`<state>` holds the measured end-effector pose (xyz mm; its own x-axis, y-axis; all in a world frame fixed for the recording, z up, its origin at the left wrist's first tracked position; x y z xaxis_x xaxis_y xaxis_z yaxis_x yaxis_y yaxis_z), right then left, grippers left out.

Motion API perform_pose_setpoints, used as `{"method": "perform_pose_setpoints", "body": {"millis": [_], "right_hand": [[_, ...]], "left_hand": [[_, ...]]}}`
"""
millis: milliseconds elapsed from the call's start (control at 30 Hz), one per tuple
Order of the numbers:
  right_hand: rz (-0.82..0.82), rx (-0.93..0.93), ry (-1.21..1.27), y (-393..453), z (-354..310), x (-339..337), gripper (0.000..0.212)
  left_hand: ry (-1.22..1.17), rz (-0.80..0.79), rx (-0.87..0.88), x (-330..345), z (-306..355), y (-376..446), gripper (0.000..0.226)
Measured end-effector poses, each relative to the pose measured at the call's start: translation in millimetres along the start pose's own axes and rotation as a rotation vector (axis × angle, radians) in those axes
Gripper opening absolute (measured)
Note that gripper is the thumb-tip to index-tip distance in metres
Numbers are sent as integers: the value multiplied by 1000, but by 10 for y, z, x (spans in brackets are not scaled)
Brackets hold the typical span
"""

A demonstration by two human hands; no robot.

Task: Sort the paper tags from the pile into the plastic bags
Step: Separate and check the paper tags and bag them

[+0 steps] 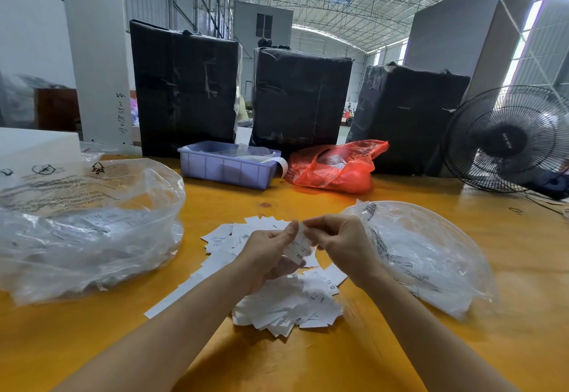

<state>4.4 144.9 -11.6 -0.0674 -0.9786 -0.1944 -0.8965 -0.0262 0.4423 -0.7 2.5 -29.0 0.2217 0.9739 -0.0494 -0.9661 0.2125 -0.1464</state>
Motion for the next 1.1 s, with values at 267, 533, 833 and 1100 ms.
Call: {"method": "perform_pose_setpoints", "body": {"millis": [267, 533, 833, 1100], "right_hand": [[-119, 130, 174, -12, -26, 51, 18], [16, 218, 211, -2, 19, -32, 9], [136, 300, 386, -9, -30, -40, 9], [129, 181, 295, -6, -72, -88, 6]], "left_hand": [[-120, 86, -6, -30, 31, 20, 37], [73, 106, 53, -150, 14, 49, 16], [294, -40, 39, -297, 127, 17, 16], [630, 88, 126, -621, 514, -119, 4]]}}
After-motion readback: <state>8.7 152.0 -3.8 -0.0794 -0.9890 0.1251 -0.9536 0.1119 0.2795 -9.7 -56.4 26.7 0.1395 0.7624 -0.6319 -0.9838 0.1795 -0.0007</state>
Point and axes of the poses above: each hand's wrist, its own y-axis towards the middle knuckle, its own x-axis out of the palm, z = x × y, the point moved 1 cm from there along y, towards the middle knuckle, and after that the axes turned 13 degrees about y, right-handed, at the moved point
